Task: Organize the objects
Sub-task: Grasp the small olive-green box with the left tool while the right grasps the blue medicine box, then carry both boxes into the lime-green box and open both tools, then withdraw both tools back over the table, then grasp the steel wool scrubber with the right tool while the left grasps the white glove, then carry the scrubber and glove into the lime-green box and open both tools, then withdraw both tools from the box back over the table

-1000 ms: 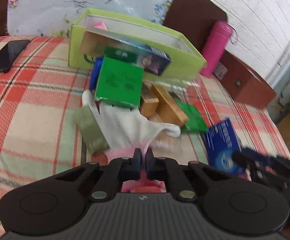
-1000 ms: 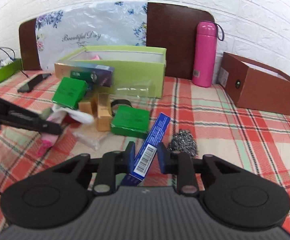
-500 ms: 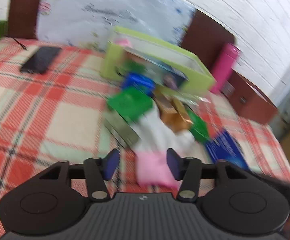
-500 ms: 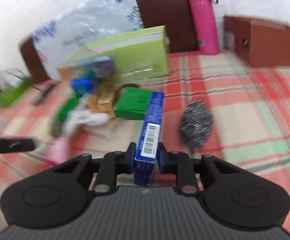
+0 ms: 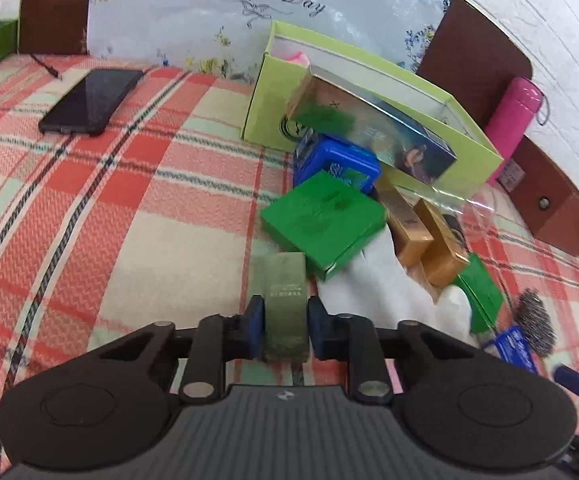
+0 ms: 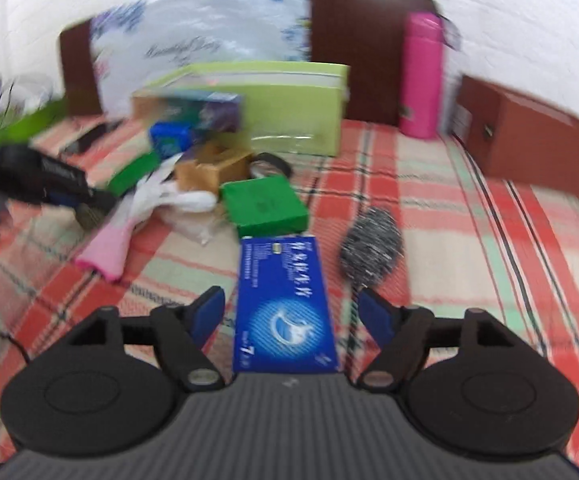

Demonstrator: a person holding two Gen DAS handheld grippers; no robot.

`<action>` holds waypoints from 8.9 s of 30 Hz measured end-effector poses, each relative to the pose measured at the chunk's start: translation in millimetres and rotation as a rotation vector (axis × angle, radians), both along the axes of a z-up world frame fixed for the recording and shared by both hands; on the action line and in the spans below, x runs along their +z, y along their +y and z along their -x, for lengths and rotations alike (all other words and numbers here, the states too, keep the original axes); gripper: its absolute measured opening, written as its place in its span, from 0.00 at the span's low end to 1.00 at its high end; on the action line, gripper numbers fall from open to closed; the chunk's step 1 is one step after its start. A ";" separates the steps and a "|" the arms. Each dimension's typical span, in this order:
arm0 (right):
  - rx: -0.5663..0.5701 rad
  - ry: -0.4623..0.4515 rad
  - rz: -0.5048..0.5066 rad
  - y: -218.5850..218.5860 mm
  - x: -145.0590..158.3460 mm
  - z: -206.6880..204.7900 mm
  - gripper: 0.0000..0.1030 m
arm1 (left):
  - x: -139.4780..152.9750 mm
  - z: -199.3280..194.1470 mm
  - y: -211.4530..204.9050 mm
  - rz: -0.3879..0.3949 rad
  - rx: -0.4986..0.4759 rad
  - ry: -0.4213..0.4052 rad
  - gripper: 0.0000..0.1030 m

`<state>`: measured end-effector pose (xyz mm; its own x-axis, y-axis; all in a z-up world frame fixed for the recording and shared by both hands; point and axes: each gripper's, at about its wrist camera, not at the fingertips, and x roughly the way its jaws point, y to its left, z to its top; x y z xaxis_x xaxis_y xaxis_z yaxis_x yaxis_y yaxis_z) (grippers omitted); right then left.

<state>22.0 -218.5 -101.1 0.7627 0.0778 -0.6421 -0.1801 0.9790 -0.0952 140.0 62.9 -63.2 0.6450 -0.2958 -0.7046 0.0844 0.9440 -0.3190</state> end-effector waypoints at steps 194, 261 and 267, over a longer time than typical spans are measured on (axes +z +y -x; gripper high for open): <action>0.173 -0.186 -0.263 22.9 120.7 -127.3 0.32 | 140.3 -65.3 -37.1 0.055 -0.182 -0.306 0.07; -0.074 0.050 -0.303 5.7 8.7 -36.6 1.00 | 16.7 16.8 -19.1 -0.136 -0.018 -0.111 0.74; -0.034 0.025 -0.249 -2.4 10.9 -40.8 1.00 | 10.3 -7.1 -25.8 -0.204 -0.064 -0.116 0.76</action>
<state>62.8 -220.9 -90.2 0.7515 0.2108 -0.6252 -0.1463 0.9772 0.1536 147.1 37.1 -52.9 0.7098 -0.1977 -0.6760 0.1713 0.9794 -0.1066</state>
